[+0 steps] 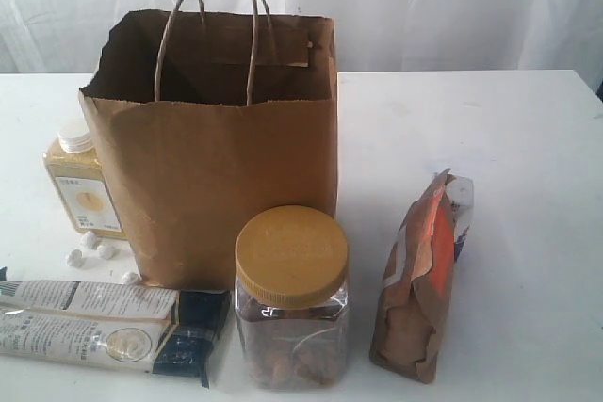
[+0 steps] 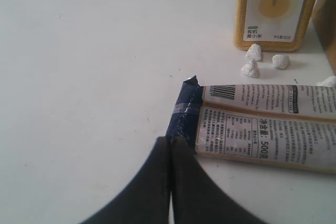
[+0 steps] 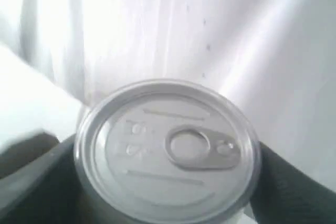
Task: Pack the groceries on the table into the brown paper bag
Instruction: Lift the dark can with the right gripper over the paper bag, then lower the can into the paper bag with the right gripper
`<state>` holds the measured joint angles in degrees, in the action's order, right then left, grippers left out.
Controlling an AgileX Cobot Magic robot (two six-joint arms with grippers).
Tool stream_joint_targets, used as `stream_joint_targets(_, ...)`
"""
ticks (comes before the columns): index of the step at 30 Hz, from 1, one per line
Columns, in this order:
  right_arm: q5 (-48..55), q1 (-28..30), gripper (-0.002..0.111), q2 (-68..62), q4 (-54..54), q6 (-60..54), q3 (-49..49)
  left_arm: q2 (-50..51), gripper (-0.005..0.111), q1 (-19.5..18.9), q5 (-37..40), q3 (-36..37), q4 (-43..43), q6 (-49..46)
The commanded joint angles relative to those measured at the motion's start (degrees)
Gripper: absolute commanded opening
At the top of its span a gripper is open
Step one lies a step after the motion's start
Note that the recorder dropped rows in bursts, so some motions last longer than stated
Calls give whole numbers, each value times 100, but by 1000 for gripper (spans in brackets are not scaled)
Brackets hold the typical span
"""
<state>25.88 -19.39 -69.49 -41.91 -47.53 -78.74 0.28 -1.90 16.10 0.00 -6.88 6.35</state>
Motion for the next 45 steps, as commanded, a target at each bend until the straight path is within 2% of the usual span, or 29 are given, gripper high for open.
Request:
stream_joint_targets(1, 127, -20, 30, -118, -1708, -778, -200, -28, 0, -14, -6, 0, 38, -12)
stream_joint_targets(11, 254, -584, 30, -904, -3599, -2401, -290, -28, 0, -14, -6, 0, 38, -12)
stream_joint_targets(19, 204, -1025, 30, -1482, -3641, -2574, -407, -28, 0, -14, -6, 0, 38, -12)
stream_joint_targets(24, 203, -1025, 30, -1644, -3614, -2574, -407, -28, 0, -14, -6, 0, 38, -12)
stream_joint_targets(28, 229, -1025, 30, -1685, -3425, -2574, -397, -28, 0, -14, -6, 0, 38, -12)
stream_joint_targets(34, 466, -1025, 30, -1685, -2164, -2520, -397, -28, 0, -14, -6, 0, 38, -12)
stream_joint_targets(42, 670, -1025, 30, -1688, -866, -1806, -397, -28, 0, -14, -6, 0, 38, -12)
stream_joint_targets(45, 709, -1025, 30, -1688, -704, -1607, -397, -28, 0, -14, -6, 0, 38, -12)
